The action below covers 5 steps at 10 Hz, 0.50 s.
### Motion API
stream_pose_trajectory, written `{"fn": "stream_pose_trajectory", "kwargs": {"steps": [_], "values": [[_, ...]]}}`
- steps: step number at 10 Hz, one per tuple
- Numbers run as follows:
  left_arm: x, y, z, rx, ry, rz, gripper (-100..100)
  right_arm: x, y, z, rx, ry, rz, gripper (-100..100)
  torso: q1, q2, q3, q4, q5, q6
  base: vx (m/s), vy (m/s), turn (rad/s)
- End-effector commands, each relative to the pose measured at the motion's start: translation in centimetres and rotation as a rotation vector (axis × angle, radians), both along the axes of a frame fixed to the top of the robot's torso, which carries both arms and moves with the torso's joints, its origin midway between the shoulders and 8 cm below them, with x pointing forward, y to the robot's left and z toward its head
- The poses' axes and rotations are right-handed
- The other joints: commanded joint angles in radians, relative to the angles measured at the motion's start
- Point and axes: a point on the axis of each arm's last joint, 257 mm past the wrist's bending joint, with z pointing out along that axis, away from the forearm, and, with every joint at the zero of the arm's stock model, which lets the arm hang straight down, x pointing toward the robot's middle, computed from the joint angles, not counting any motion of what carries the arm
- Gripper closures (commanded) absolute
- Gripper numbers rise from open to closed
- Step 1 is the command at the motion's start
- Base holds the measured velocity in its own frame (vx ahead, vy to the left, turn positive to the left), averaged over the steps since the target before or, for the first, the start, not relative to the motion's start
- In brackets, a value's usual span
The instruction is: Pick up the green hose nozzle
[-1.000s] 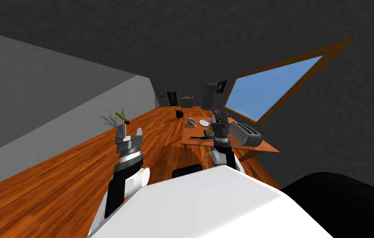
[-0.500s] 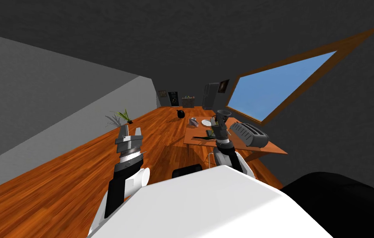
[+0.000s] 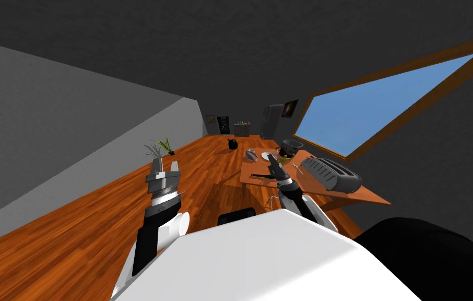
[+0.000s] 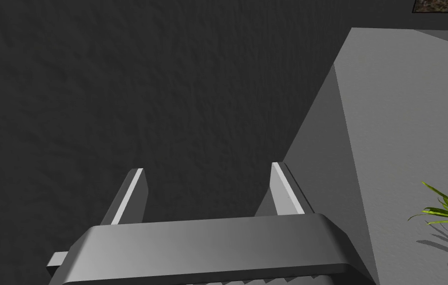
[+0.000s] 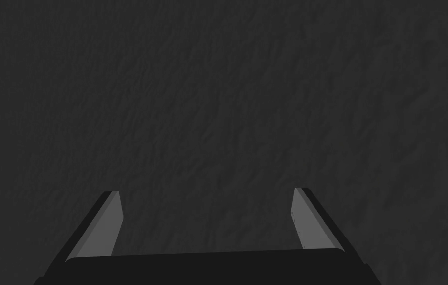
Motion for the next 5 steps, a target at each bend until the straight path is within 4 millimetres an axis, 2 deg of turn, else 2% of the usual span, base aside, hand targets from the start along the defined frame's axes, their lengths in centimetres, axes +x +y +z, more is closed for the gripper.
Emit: {"fn": "stream_pose_trajectory", "kwargs": {"steps": [1, 3, 4, 5], "values": [[0.0, 0.0, 0.0, 0.0, 0.0, 0.0, 0, -0.1, -1.8, -3.0, -0.121, 0.071, -0.072, -100, 0.0, 0.0, 0.0, 0.0, 0.0, 0.0, 0.073, 0.177, 0.124], [0.0, 0.0, 0.0, 0.0, 0.0, 0.0, 0, -0.2, -4.2, -6.7, -0.262, 0.165, -0.158, -100, 0.001, -0.002, -0.001, 0.0, 0.0, 0.0, 0.101, 0.182, 0.157], [0.0, 0.0, 0.0, 0.0, 0.0, 0.0, 0, -0.1, -4.1, -6.9, -0.279, 0.167, -0.159, -100, 0.001, -0.002, -0.001, 0.0, 0.0, 0.0, 0.068, 0.112, 0.034], [0.0, 0.0, 0.0, 0.0, 0.0, 0.0, 0, -0.4, -5.4, -8.9, -0.355, 0.218, -0.2, -100, -0.003, 0.0, 0.0, 0.0, 0.0, 0.0, 0.063, 0.084, 0.112]]}}
